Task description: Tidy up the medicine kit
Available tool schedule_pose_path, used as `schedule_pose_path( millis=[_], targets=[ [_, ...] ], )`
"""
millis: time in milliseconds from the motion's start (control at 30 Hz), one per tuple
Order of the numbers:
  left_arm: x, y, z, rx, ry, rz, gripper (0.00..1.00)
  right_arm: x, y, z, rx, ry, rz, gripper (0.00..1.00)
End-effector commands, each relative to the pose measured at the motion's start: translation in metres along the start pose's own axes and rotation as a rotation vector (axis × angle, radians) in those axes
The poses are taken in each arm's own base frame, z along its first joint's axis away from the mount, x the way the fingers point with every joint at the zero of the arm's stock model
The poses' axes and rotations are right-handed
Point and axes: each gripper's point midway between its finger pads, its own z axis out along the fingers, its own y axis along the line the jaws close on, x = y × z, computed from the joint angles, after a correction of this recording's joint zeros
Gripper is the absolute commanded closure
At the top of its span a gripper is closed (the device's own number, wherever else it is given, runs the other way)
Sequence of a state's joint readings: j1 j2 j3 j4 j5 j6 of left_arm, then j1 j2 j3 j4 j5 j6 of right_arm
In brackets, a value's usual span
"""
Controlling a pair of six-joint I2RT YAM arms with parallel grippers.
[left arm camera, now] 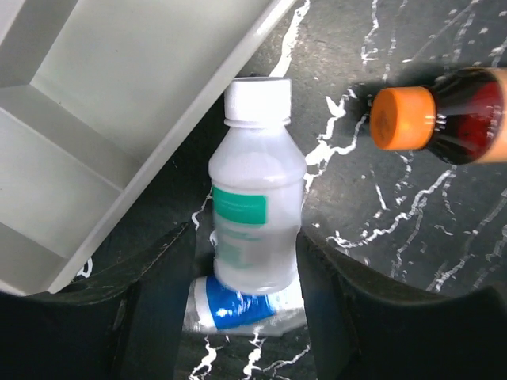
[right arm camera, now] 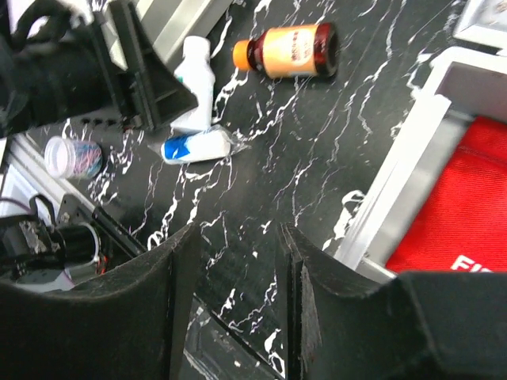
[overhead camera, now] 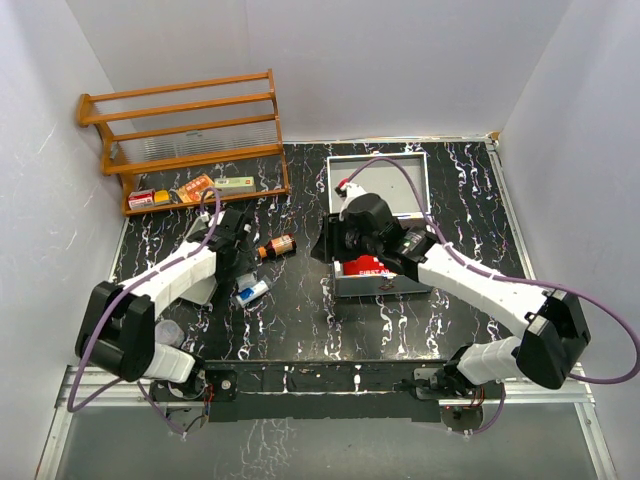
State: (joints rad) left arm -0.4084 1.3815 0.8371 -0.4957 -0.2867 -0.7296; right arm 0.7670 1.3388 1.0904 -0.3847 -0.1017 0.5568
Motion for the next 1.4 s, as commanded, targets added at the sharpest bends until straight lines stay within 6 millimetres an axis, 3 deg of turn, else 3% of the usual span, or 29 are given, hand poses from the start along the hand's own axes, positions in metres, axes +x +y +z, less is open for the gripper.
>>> schedule_pose_path(
  millis=[0, 200, 400, 600, 767, 967, 1067, 1267, 1367],
  targets=[
    [-0.001, 0.004, 0.009, -0.047, 0.015, 0.012, 0.49, -0.01, 0.026, 0.006, -0.099, -0.072, -0.006, 0.61],
    [-0.001, -0.006, 0.023, -0.034, 0.042, 0.018, 0.55, -0.004, 0.026, 0.012, -0.107, -0.056, -0.032, 0.62],
    [-0.013, -0.016, 0.021, 0.0, 0.025, 0.082, 0.69, -0.003, 0.024, 0.012, -0.105, -0.063, -0.042, 0.63],
    [-0.04, -0.026, -0.008, 0.093, -0.076, 0.204, 0.79, -0.003, 0.024, 0.008, -0.113, -0.086, -0.038, 0.64],
    [-0.073, -0.027, -0.044, 0.163, -0.249, 0.367, 0.81, -0.004, 0.024, 0.007, -0.126, -0.104, -0.036, 0.65],
    [-0.106, -0.015, -0.072, 0.135, -0.429, 0.562, 0.82, -0.002, 0.023, 0.005, -0.13, -0.113, -0.044, 0.66],
    [-0.118, -0.006, -0.077, 0.127, -0.463, 0.602, 0.82, -0.001, 0.021, 0.004, -0.132, -0.121, -0.049, 0.66],
    [-0.138, 0.01, -0.075, 0.184, -0.456, 0.563, 0.82, 0.003, 0.022, 0.005, -0.154, -0.119, -0.06, 0.66],
    [-0.142, 0.03, -0.059, 0.154, -0.433, 0.552, 0.83, 0.006, 0.024, 0.007, -0.167, -0.109, -0.073, 0.66]
  ],
)
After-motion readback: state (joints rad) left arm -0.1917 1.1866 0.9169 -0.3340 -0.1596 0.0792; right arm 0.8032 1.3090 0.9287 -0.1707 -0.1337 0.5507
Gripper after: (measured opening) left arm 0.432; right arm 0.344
